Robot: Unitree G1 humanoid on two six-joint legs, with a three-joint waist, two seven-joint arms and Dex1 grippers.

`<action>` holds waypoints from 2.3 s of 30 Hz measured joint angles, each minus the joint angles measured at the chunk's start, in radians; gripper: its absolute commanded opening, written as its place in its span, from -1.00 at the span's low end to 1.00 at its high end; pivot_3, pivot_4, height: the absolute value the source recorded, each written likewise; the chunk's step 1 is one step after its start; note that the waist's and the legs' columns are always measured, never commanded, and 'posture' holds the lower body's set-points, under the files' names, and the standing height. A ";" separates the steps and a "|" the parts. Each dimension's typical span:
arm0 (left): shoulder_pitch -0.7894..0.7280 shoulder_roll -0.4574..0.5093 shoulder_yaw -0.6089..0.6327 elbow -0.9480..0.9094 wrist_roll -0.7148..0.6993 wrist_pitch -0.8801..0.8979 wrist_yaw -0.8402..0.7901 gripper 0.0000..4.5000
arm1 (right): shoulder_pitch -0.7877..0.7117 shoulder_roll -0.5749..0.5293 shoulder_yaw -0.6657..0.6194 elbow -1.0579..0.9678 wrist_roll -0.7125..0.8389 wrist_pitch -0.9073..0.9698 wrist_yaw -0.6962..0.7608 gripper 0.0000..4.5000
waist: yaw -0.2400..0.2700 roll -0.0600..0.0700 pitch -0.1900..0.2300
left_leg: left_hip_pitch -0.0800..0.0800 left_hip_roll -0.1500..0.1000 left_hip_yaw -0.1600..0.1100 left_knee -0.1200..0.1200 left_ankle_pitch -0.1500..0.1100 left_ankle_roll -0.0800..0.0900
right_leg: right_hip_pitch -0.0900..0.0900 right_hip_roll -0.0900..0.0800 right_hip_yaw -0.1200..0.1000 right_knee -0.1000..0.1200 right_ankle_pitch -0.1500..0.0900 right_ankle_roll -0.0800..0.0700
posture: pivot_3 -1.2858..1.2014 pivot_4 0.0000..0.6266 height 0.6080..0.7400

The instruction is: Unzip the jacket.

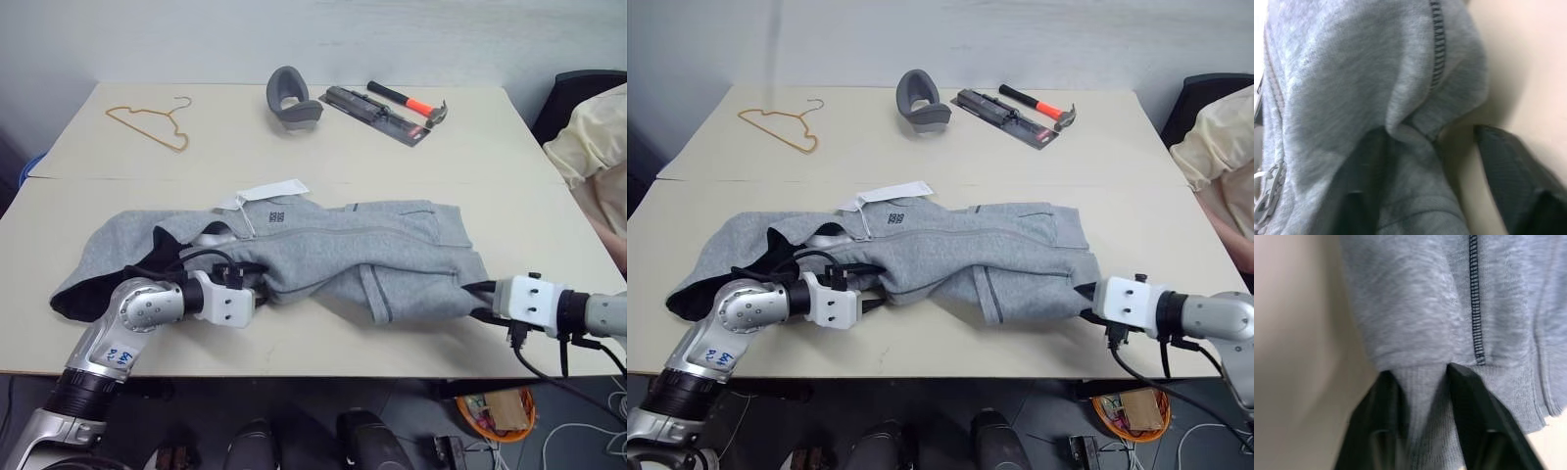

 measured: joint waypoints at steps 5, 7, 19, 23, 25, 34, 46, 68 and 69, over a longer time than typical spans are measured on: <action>-0.021 0.022 0.000 0.016 -0.013 0.008 -0.016 -0.82 | 0.000 0.000 0.000 0.002 0.003 -0.006 0.003 -1.00 | -0.001 0.000 0.000 | 0.000 0.000 0.000 0.000 0.000 0.000 | 0.000 0.000 -0.003 0.000 0.000 0.000 | 0.03 -0.52 1.00; -0.041 0.035 0.000 0.039 -0.042 0.015 -0.042 -0.99 | 0.000 -0.001 -0.001 0.013 0.005 -0.020 0.011 -1.00 | -0.001 0.000 0.000 | 0.000 0.000 0.000 0.000 0.000 0.000 | 0.000 0.000 -0.004 0.001 0.000 0.000 | 0.03 -0.52 1.00; -0.427 0.301 0.028 0.359 -0.358 0.139 -0.601 -0.99 | -0.110 -0.182 -0.051 0.205 0.066 -0.186 0.188 -1.00 | -0.004 0.000 0.000 | -0.001 0.000 0.010 0.003 0.000 0.000 | -0.002 0.002 -0.004 0.002 0.000 0.000 | 0.03 -0.52 1.00; -0.515 0.390 0.019 0.428 -0.409 0.178 -0.749 -0.99 | -0.152 -0.267 -0.078 0.343 0.045 -0.274 0.227 -1.00 | -0.002 0.001 0.000 | -0.001 0.000 0.013 0.003 -0.001 0.002 | -0.002 0.000 -0.004 0.001 -0.001 0.001 | 0.03 -0.52 1.00; -0.452 0.458 -0.003 0.326 -0.501 0.263 -0.749 -0.99 | -0.126 -0.284 -0.096 0.358 0.043 -0.308 0.239 -1.00 | -0.004 0.001 0.000 | -0.001 0.003 0.009 0.003 -0.002 0.003 | -0.002 -0.001 -0.002 0.000 -0.001 0.001 | 0.03 -0.52 1.00; 0.054 0.397 0.007 -0.194 -0.579 0.413 -0.612 -0.99 | 0.178 -0.110 -0.125 0.077 0.027 -0.199 0.119 -1.00 | -0.004 0.000 0.000 | 0.001 0.003 0.007 0.007 -0.002 0.003 | 0.000 -0.001 0.006 0.005 -0.001 0.001 | 0.03 -0.52 1.00; 0.066 0.263 0.153 -0.184 -0.744 0.607 -0.522 0.57 | 0.200 -0.099 -0.203 -0.082 0.189 0.092 0.132 0.78 | -0.004 0.000 0.000 | 0.000 0.003 0.007 0.008 -0.003 0.002 | -0.001 0.001 -0.001 0.004 -0.001 0.002 | 0.03 -0.52 1.00; -0.600 0.045 -0.057 0.416 -0.529 0.610 -0.660 1.00 | -0.744 0.405 0.273 -0.108 0.570 0.967 -0.410 -0.51 | -0.017 -0.001 0.000 | -0.023 0.003 0.009 0.015 -0.003 0.002 | -0.028 -0.002 -0.004 0.015 -0.001 0.002 | 0.03 -0.52 1.00; -0.597 0.035 -0.056 0.431 -0.519 0.600 -0.645 1.00 | -0.761 0.443 0.274 -0.083 0.554 0.974 -0.439 -0.51 | -0.020 -0.001 0.000 | -0.023 0.003 0.010 0.016 -0.003 0.002 | -0.028 -0.002 -0.005 0.016 -0.001 0.002 | 0.03 -0.52 1.00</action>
